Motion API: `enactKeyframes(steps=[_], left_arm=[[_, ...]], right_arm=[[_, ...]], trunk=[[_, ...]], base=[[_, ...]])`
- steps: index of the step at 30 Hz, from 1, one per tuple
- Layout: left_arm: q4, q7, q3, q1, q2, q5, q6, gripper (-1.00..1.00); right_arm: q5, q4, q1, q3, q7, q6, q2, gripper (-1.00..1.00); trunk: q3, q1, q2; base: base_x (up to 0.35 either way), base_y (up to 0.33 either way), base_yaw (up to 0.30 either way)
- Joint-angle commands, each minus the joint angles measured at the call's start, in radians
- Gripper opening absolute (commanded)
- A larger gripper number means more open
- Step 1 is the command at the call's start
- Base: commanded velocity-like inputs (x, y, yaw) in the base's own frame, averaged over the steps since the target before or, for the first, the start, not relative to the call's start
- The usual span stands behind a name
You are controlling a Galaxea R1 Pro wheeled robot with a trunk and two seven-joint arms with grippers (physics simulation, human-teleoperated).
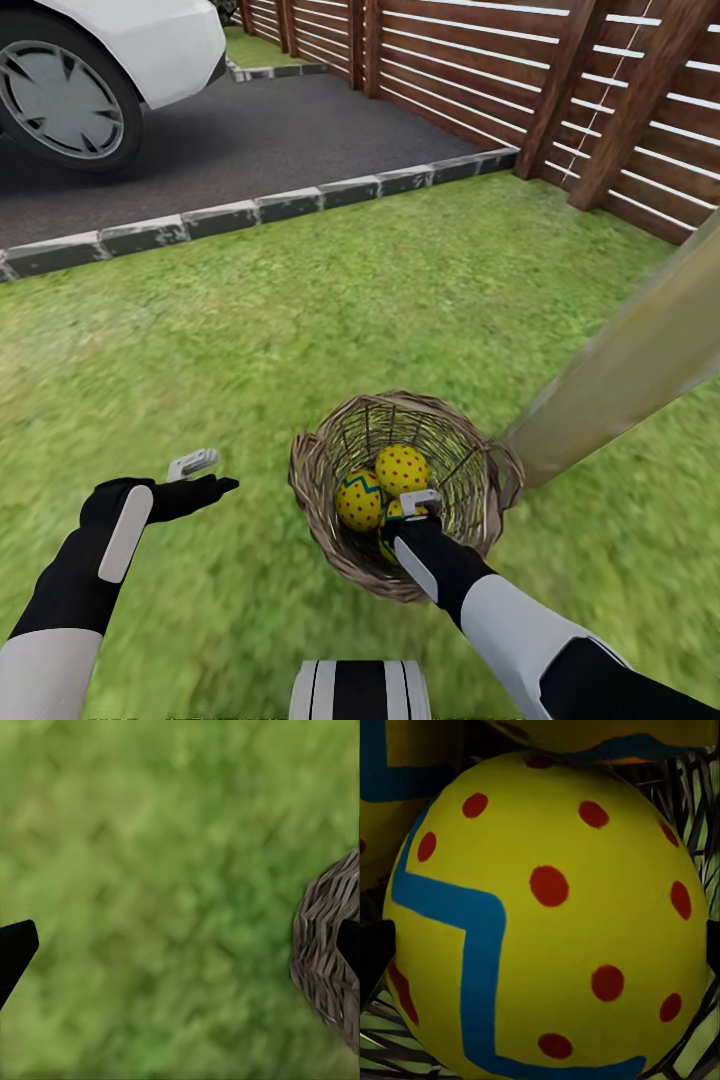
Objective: Take the three Easter eggs out of the wicker basket on the lawn in the garden, then place them on the lawn next to a single tree (choose any tree) so that all three eggs are next to the same tree and none are left in the basket.
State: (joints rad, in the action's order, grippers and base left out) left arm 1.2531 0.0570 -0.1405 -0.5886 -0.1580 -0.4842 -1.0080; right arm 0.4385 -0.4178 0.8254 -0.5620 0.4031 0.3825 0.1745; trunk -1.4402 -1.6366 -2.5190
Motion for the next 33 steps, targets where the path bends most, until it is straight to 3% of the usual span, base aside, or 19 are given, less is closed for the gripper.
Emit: enactKeyframes(steps=[1,6,7,21,33], left_arm=[[0.000,0.006,-0.001,0.000,0.000,-0.008,-0.004,1.00],[0.002,0.006,-0.001,0.000,0.000,-0.008,-0.004,1.00],[0.001,0.006,-0.001,0.000,0.000,-0.008,-0.004,1.00],[0.002,0.006,-0.002,0.000,0.000,-0.010,-0.004,1.00],[0.009,0.006,-0.001,0.000,0.000,-0.008,-0.003,1.00]], right_arm=[[0.037,0.051,0.000,-0.006,-0.024,-0.005,0.000,1.00],[0.043,0.051,0.000,-0.006,-0.025,-0.004,0.000,1.00],[0.044,0.051,0.000,-0.005,-0.025,-0.005,0.000,-1.00],[0.048,0.051,0.000,-0.004,-0.026,-0.001,0.000,-1.00],[0.048,0.051,0.000,-0.004,-0.027,-0.002,0.000,-1.00]], trunk=[[-0.005,-0.001,0.000],[-0.016,-0.002,-0.001],[-0.016,-0.002,-0.001],[-0.016,-0.002,-0.001],[0.030,0.003,0.002]], base=[[0.000,0.000,0.000],[0.000,0.000,0.000],[0.000,0.000,0.000],[0.000,0.000,0.000],[0.000,0.000,0.000]])
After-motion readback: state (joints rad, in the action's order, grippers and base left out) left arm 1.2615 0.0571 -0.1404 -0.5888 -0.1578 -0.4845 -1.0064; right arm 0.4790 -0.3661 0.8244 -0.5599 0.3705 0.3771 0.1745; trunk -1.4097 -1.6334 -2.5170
